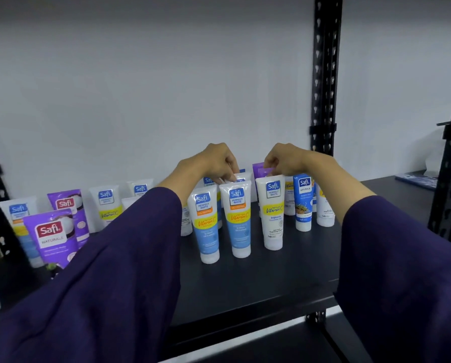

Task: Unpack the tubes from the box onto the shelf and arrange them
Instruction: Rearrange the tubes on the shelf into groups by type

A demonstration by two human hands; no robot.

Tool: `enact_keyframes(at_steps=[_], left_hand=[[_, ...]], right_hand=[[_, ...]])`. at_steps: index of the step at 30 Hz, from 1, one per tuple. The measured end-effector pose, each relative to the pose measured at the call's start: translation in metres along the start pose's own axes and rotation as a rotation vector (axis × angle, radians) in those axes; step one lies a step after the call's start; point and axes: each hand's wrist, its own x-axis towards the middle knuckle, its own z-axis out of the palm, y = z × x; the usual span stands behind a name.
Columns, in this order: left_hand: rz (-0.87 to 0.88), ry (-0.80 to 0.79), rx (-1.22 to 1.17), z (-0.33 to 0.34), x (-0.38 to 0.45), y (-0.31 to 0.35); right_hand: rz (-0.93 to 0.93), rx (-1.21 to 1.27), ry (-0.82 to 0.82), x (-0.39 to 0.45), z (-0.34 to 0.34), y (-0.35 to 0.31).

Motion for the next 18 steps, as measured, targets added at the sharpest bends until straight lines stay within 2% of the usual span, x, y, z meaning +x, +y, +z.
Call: enact_keyframes(at_steps=[6, 13, 18], left_hand=[[0.059, 0.176, -0.02, 0.0, -0.003, -0.001], [0.152, 0.655, -0.108, -0.048, -0.02, 0.017], [0.18, 0.919, -0.357, -0.092, -0.058, 0.032]], right_hand=[[-0.067, 0.108, 0.133, -0.008, -0.01, -0.003], [-0.149, 0.356, 0.549, -0.024, -0.042, -0.034], [-0.183, 0.585, 0.751, -0.043, -0.062, -0.064]])
